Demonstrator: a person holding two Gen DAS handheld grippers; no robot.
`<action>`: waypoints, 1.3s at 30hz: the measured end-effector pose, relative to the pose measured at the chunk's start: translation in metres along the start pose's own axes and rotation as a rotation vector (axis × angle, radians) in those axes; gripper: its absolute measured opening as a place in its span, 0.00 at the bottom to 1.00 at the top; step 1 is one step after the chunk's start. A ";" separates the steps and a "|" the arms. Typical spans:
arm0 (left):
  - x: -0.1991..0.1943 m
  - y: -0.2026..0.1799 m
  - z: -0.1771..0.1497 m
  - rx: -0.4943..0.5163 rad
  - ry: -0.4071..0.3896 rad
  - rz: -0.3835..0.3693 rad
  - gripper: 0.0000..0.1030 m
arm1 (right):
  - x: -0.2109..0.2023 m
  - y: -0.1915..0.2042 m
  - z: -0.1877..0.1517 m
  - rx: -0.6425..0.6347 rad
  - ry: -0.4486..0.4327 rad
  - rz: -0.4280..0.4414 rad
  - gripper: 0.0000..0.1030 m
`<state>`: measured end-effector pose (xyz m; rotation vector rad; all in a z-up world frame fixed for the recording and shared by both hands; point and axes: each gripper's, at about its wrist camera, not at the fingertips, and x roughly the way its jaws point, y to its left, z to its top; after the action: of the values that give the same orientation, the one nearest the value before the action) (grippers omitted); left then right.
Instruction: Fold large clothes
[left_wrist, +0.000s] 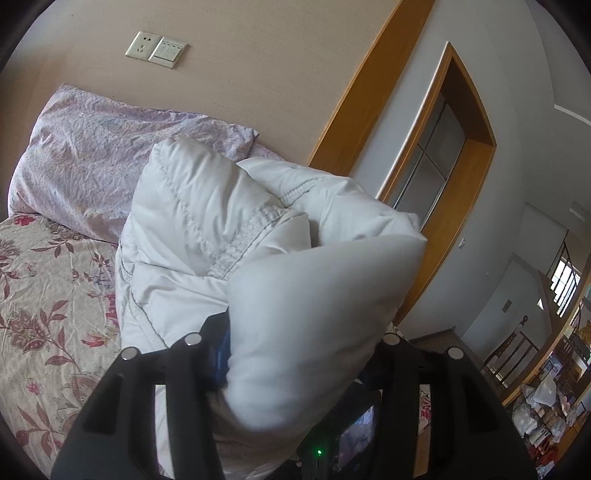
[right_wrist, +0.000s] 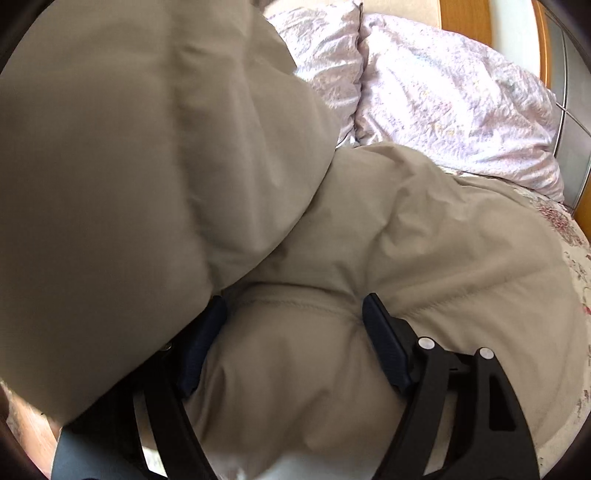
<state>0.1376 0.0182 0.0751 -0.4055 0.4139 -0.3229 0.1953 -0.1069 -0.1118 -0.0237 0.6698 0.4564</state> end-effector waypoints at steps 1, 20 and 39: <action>0.004 -0.005 -0.002 0.011 0.007 -0.005 0.48 | -0.004 -0.004 -0.002 0.003 -0.007 0.004 0.75; 0.097 -0.068 -0.055 0.108 0.213 -0.066 0.52 | -0.082 -0.113 -0.066 0.142 -0.160 -0.175 0.76; 0.155 -0.117 -0.101 0.281 0.320 -0.014 0.56 | -0.086 -0.144 -0.094 0.219 -0.152 -0.149 0.76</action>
<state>0.2011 -0.1743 -0.0074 -0.0796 0.6692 -0.4549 0.1403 -0.2869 -0.1524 0.1652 0.5609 0.2368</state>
